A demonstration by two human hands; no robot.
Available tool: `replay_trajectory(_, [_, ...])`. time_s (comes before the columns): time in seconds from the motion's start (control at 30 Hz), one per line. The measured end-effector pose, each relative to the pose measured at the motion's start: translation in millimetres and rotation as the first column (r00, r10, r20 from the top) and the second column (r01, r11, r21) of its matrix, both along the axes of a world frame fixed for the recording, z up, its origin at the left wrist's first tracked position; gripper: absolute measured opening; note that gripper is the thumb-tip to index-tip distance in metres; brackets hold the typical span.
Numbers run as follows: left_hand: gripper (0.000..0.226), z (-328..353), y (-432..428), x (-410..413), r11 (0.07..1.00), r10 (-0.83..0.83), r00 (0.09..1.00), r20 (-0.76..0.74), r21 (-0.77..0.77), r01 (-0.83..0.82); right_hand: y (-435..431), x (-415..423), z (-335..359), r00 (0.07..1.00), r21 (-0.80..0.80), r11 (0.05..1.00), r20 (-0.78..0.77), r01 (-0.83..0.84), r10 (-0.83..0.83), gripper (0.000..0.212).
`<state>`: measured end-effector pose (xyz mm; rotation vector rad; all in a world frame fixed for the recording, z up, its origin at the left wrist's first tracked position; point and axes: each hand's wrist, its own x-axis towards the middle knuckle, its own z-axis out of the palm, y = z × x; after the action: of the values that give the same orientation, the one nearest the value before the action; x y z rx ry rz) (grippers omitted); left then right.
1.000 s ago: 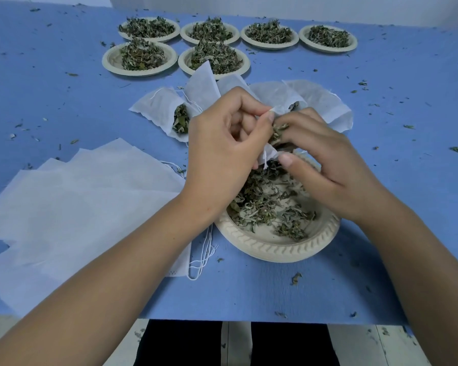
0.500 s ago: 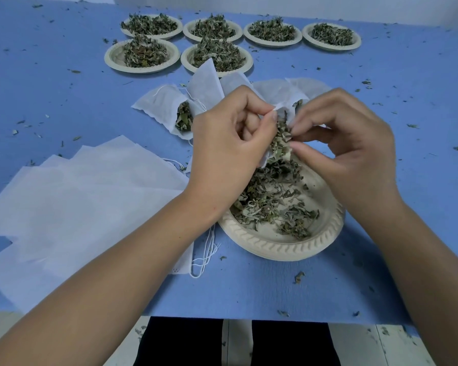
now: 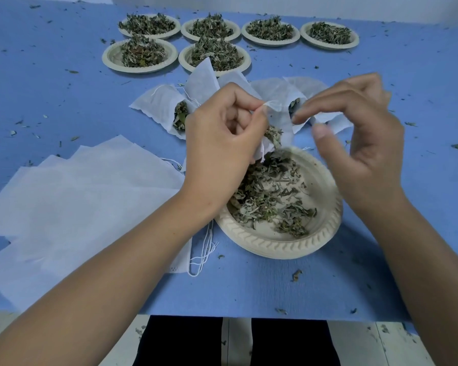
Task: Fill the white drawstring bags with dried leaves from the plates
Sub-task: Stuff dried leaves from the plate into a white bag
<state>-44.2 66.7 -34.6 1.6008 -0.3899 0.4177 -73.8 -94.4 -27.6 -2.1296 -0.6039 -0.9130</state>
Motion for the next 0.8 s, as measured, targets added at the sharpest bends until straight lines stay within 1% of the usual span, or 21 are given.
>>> replay_trajectory(0.03, [0.016,0,0,0,1.000,-0.006,1.000,-0.001,0.000,0.006,2,-1,0,1.000,-0.044,0.999,0.005,-0.015,0.015,0.006])
replay_trajectory(0.1, [0.014,0,-1,-2,0.999,-0.046,0.999,0.007,0.008,0.046,8,-1,-3,1.000,-0.110,0.994,-0.001,-0.011,0.011,0.008])
replay_trajectory(0.13, [0.012,0,-1,-3,0.997,-0.073,0.997,0.012,0.011,0.072,10,0,-5,1.000,-0.105,0.994,-0.001,0.008,-0.009,0.008])
replay_trajectory(0.23, [0.013,-1,-2,-5,0.991,-0.137,0.991,0.011,0.015,0.137,14,0,-10,0.995,-0.011,0.995,-0.003,0.099,-0.099,0.006])
replay_trajectory(0.27, [0.013,-1,-2,-5,0.987,-0.157,0.987,0.016,0.022,0.156,16,0,-10,0.992,-0.012,0.992,0.003,0.129,-0.129,0.007])
replay_trajectory(0.3, [0.012,-1,-3,-6,0.984,-0.177,0.984,0.028,0.037,0.176,17,1,-10,0.988,-0.046,0.987,0.019,0.154,-0.153,0.012])
replay_trajectory(0.37, [0.009,1,-3,-8,0.978,-0.201,0.978,0.058,0.074,0.197,18,2,-11,0.988,-0.165,0.974,0.051,0.154,-0.147,0.020])
replay_trajectory(0.43, [0.010,1,-2,-6,0.984,-0.170,0.983,0.068,0.069,0.165,16,3,-10,0.993,-0.228,0.966,0.045,0.121,-0.114,0.021])
replay_trajectory(0.47, [0.011,1,-1,-4,0.990,-0.137,0.988,0.066,0.050,0.134,13,3,-10,0.992,-0.201,0.972,0.047,0.123,-0.116,0.024])
replay_trajectory(0.53, [0.016,1,1,-1,0.997,-0.073,0.996,0.056,0.013,0.072,10,0,-7,0.985,-0.106,0.981,0.080,0.160,-0.152,0.037])
replay_trajectory(0.57, [0.017,1,1,0,0.998,-0.058,0.997,0.055,0.001,0.059,10,-1,-5,0.984,-0.103,0.982,0.097,0.159,-0.149,0.041])
replay_trajectory(0.63, [0.015,1,1,-2,0.997,-0.083,0.993,0.081,0.010,0.082,13,-3,-6,0.995,-0.199,0.977,0.075,0.077,-0.063,0.040])
replay_trajectory(0.73, [0.010,2,-1,-8,0.984,-0.154,0.975,0.161,0.119,0.135,26,-2,-10,0.996,-0.339,0.938,-0.072,-0.077,0.056,0.021])
replay_trajectory(0.8, [0.011,1,-1,-8,0.982,-0.155,0.975,0.160,0.130,0.135,29,1,-12,0.988,-0.332,0.937,-0.136,-0.109,0.067,0.021])
